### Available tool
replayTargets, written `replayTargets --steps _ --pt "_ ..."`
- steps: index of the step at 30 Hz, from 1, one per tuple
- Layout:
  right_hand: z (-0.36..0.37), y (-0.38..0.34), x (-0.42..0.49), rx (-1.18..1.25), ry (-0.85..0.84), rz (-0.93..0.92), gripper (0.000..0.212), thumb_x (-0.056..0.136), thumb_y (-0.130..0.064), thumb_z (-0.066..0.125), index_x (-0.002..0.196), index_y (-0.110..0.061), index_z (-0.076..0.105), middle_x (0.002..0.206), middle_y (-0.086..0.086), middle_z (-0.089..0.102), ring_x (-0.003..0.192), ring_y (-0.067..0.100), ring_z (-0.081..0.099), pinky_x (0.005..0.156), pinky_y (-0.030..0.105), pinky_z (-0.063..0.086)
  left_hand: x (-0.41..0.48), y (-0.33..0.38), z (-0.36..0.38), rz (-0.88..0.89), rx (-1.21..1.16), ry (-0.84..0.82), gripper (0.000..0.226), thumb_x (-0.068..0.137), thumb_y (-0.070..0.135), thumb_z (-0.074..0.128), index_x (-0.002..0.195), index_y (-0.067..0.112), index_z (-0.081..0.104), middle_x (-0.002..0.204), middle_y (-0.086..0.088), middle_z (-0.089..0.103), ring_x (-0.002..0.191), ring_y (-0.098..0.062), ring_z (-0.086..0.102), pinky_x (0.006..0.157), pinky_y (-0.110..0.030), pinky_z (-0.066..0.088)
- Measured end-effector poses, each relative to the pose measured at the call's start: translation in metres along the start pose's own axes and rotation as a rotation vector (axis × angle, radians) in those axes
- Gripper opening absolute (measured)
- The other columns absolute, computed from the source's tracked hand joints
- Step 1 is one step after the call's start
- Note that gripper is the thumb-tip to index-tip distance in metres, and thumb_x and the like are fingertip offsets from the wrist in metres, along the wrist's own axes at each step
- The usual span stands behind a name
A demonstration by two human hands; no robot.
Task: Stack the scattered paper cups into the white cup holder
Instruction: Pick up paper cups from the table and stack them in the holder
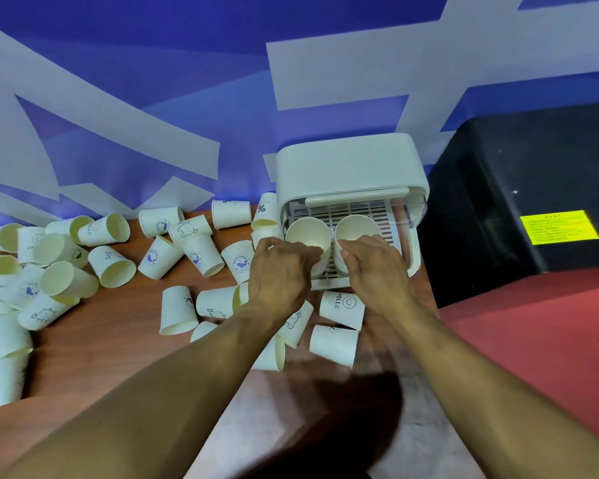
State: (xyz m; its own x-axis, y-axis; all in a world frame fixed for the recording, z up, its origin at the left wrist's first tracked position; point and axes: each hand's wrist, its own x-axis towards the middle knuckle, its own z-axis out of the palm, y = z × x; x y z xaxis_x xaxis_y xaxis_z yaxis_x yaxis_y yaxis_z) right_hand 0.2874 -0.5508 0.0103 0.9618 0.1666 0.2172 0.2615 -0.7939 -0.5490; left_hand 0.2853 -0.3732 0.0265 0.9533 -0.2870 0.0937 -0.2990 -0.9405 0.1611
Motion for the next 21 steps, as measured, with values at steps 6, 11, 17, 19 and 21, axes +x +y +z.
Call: replayTargets --steps 6,11,17,19,21 --pt "0.002 -0.002 0.003 0.021 -0.036 0.044 0.015 0.089 -0.007 0.056 0.087 -0.006 0.072 0.069 0.007 0.061 0.069 0.026 0.052 0.061 0.027 0.029 -0.001 0.001 0.005 0.009 -0.050 0.013 0.024 0.075 0.006 0.068 0.090 0.024 0.073 0.077 0.001 0.072 0.071 -0.026 0.063 0.078 -0.032 0.038" --pt "0.001 -0.006 0.005 0.016 -0.072 0.099 0.016 0.091 -0.012 0.058 0.097 -0.010 0.072 0.082 0.008 0.066 0.082 0.028 0.058 0.072 0.032 0.041 0.002 0.001 0.005 0.003 -0.095 0.031 0.013 0.086 0.019 0.068 0.096 0.023 0.074 0.086 -0.002 0.073 0.077 -0.026 0.066 0.078 -0.032 0.041" --pt "-0.016 -0.037 -0.004 0.019 0.148 0.072 0.023 0.085 -0.016 0.067 0.107 -0.009 0.068 0.103 0.007 0.065 0.096 0.027 0.058 0.085 0.037 0.048 -0.028 -0.014 0.001 0.026 -0.195 0.187 0.035 0.089 0.036 0.067 0.121 0.022 0.063 0.131 0.003 0.058 0.107 -0.022 0.060 0.081 -0.037 0.048" --pt "-0.018 -0.050 -0.007 0.029 0.162 0.053 0.024 0.084 -0.016 0.066 0.107 -0.011 0.067 0.102 0.005 0.064 0.091 0.025 0.058 0.082 0.037 0.049 -0.043 -0.025 0.001 -0.015 -0.226 0.193 0.040 0.087 0.037 0.070 0.123 0.022 0.062 0.135 0.001 0.054 0.110 -0.024 0.059 0.082 -0.040 0.051" --pt "-0.017 -0.065 -0.011 0.039 0.149 0.030 0.023 0.083 -0.016 0.066 0.106 -0.012 0.066 0.097 0.003 0.062 0.087 0.023 0.058 0.078 0.036 0.049 -0.060 -0.036 -0.003 -0.053 -0.248 0.181 0.041 0.086 0.038 0.071 0.122 0.023 0.061 0.134 0.000 0.054 0.109 -0.025 0.059 0.081 -0.041 0.053"
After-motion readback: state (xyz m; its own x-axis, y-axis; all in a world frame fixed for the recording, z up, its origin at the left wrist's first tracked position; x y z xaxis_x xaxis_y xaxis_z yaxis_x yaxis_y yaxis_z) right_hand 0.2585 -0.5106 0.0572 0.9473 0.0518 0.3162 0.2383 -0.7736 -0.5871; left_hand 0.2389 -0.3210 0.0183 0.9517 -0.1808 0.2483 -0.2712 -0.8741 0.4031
